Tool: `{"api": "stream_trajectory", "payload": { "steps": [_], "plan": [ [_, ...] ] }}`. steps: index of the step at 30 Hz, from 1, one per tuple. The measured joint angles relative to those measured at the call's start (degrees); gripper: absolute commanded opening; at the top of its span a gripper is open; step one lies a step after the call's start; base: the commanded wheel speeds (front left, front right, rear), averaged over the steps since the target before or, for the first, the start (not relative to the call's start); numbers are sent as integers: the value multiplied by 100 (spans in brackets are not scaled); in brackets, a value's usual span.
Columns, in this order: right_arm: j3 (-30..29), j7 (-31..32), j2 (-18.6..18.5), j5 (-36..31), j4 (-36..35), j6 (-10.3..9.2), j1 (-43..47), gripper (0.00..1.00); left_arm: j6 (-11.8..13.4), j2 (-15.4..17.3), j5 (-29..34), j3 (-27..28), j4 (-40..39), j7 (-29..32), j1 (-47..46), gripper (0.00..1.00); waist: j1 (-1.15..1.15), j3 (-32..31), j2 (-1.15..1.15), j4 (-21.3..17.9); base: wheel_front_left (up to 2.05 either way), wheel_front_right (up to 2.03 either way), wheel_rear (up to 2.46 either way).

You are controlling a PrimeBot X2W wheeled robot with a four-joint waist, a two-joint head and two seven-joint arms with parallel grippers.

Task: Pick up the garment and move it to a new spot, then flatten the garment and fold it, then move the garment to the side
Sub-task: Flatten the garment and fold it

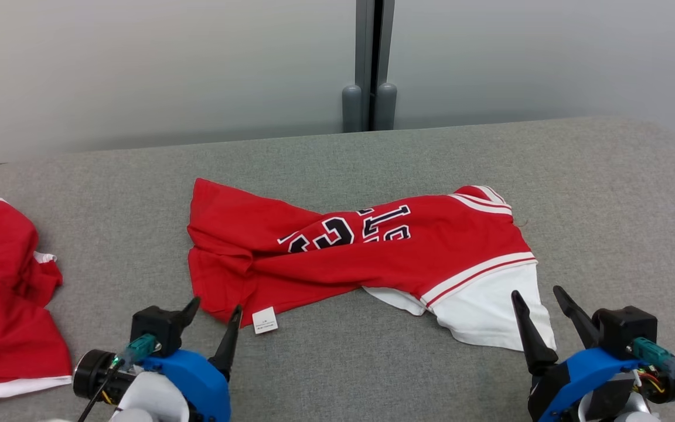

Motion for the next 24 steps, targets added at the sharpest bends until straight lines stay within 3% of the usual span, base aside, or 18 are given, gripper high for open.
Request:
{"api": "stream_trajectory", "payload": {
  "steps": [3, 8, 19, 20, 21, 22, 24],
  "plan": [
    [7, 83, -1, 9, 31, 0, -59, 100, -191, 5, -13, -210, 349, 485, -297, 100, 0, 61, 0, -42, 0, 0, 0],
    [70, 105, 0, 54, 46, 0, -113, 100, -427, 36, 144, -460, 895, 793, -766, 100, 0, 197, 0, -148, 0, 0, 0],
    [120, 30, -1, 111, 81, 0, -222, 100, -555, 103, 220, -622, 1736, 1188, -1368, 100, 0, 469, 0, -388, 0, 0, 0],
    [119, 29, 0, 111, 85, 0, -224, 100, -555, 104, 219, -632, 1780, 1225, -1386, 96, 0, 479, 0, -397, 0, 0, 0],
    [114, 29, -1, 111, 88, 0, -226, 100, -555, 105, 216, -636, 1815, 1260, -1395, 81, 0, 488, 0, -405, 0, 0, 0],
    [108, 27, -1, 111, 93, 0, -229, 100, -556, 104, 207, -637, 1833, 1276, -1396, 49, 0, 495, 0, -410, 0, 0, 0],
    [88, 24, -1, 123, 94, 0, -234, 100, -553, 89, 153, -625, 1841, 1278, -1395, 11, 0, 507, 0, -413, 0, 0, 0]
  ]
}}
